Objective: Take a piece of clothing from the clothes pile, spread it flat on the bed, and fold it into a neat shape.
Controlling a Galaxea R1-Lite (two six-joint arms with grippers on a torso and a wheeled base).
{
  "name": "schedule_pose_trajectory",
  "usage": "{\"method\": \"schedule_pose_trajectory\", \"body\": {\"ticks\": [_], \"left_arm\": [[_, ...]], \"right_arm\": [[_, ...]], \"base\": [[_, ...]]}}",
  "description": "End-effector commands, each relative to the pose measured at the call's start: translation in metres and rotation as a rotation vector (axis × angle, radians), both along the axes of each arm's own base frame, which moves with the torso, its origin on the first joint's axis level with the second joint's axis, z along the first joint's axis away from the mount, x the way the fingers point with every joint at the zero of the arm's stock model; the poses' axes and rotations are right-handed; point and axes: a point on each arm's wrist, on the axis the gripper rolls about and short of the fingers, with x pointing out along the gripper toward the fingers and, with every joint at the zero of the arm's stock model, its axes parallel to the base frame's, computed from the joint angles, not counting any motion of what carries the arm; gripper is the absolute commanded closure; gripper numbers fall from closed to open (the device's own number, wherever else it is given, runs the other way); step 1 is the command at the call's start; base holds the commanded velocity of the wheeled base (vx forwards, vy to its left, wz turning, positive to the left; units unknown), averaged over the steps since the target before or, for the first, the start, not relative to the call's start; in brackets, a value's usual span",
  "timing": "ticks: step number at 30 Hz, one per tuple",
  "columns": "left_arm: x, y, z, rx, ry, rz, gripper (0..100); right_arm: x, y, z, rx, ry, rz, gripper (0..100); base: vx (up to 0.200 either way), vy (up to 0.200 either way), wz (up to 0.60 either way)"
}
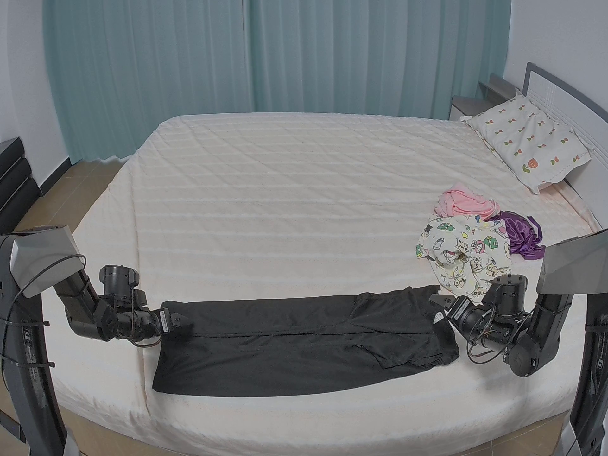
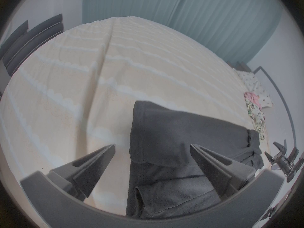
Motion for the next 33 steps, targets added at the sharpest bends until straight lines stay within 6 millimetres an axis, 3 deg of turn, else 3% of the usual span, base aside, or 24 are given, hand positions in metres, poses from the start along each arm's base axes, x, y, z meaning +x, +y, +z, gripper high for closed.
{"method": "schedule_pose_trajectory", "body": {"ticks": [1,15,26,33], "left_arm": [[-0.003,-0.004,-0.011,0.004,0.032,-0.014,0],[-0.004,-0.025,-0.004,0.046,0.024,-0.046,0],[-0.011,-0.029,0.016,0.113,-0.016,-0.045,0],[-0.016,-0.031,0.016,0.184,-0.009,-0.051,0]], "right_arm": [[-0.003,-0.001,-0.005,-0.001,0.023,0.000,0],[-0.006,0.000,-0.009,-0.001,0.041,0.002,0],[-0.006,0.000,-0.009,0.001,0.040,0.003,0],[-0.006,0.000,-0.010,0.000,0.043,0.003,0]], "base": [[0.000,0.000,0.00],[0.000,0.000,0.00],[0.000,0.000,0.00],[0.000,0.000,0.00]]}}
